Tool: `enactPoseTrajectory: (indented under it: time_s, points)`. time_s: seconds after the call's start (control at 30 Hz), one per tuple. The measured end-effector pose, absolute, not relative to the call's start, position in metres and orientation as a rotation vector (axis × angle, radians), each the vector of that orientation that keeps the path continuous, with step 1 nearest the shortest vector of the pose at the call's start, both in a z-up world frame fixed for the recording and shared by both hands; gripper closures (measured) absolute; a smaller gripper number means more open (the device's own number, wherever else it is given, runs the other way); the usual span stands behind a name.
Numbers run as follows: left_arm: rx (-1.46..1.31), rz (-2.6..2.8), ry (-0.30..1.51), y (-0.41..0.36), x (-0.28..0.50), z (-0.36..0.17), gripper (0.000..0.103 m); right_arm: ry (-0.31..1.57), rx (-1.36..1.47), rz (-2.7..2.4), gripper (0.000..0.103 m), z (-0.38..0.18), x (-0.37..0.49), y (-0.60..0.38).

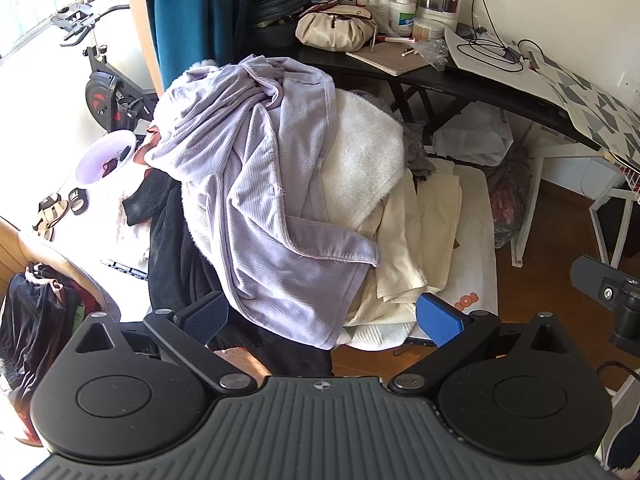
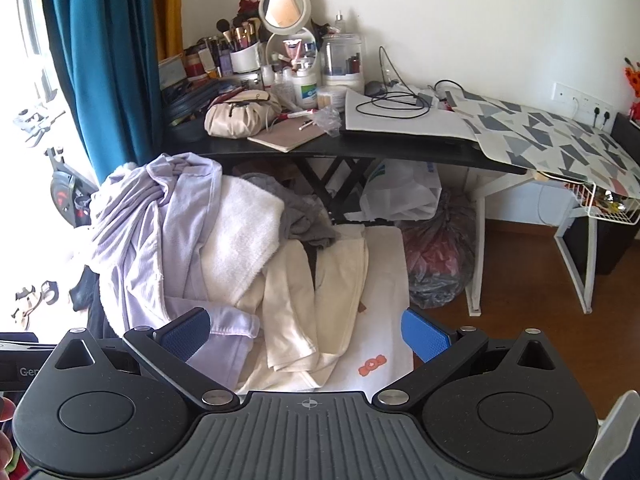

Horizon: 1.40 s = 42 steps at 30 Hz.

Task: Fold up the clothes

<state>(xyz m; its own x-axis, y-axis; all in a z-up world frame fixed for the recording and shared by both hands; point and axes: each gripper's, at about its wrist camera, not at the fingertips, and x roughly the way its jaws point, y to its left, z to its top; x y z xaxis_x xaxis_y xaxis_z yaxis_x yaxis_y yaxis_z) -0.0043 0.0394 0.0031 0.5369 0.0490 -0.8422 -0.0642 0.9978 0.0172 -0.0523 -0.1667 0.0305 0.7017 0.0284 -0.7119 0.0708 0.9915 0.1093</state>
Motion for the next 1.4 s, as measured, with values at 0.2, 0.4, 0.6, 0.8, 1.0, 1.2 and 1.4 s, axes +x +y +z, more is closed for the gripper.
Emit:
enactPoseTrajectory:
  time_s: [0.2, 0.4, 0.6, 0.8, 1.0, 1.2, 1.4]
  points:
    - [-0.040, 0.087, 1.010, 0.058, -0.004, 0.002, 0.001, 0.792, 0.119, 0.008, 0.001, 0.030, -0.046, -0.146]
    - [-0.061, 0.099, 1.016, 0.080, 0.000, 0.000, 0.001, 0.792, 0.116, 0.036, 0.001, 0.032, -0.039, -0.125]
    - [-0.055, 0.094, 1.022, 0.102, 0.008, -0.003, 0.001, 0.796, 0.127, 0.041, 0.001, 0.030, -0.029, -0.103]
    - [-0.022, 0.085, 1.036, 0.125, 0.017, -0.008, 0.001, 0.808, 0.150, 0.038, 0.001, 0.021, -0.022, -0.078]
    - [-0.019, 0.067, 1.067, 0.149, 0.021, -0.017, 0.001, 0.820, 0.169, 0.036, 0.001, 0.014, -0.020, -0.054]
    - [-0.028, 0.041, 1.077, 0.161, 0.022, -0.020, 0.001, 0.812, 0.190, 0.025, 0.001, 0.014, -0.022, -0.043]
    - [-0.045, 0.036, 1.081, 0.172, 0.021, -0.022, 0.001, 0.820, 0.153, 0.016, 0.001, 0.016, -0.022, -0.029]
